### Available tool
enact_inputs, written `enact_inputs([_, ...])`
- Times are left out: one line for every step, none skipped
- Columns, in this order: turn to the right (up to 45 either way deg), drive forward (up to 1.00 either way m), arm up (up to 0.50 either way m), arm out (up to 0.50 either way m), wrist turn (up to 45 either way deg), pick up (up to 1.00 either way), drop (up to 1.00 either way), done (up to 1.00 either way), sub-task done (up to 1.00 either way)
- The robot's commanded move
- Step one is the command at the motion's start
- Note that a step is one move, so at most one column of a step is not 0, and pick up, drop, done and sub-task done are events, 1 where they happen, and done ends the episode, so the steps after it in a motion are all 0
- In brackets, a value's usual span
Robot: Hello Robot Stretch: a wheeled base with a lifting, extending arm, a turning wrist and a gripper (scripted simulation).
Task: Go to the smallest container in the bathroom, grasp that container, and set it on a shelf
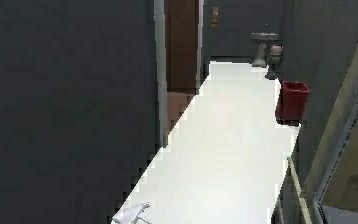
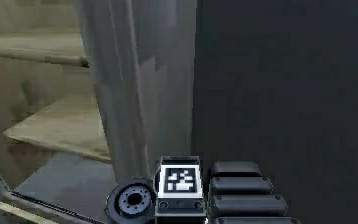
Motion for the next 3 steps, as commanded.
enact_inputs([12.0, 0.0, 0.0, 0.0, 0.0, 0.0, 0.0, 0.0, 0.0])
enact_inputs([0.0, 1.0, 0.0, 0.0, 0.0, 0.0, 0.0, 0.0, 0.0])
enact_inputs([0.0, 1.0, 0.0, 0.0, 0.0, 0.0, 0.0, 0.0, 0.0])
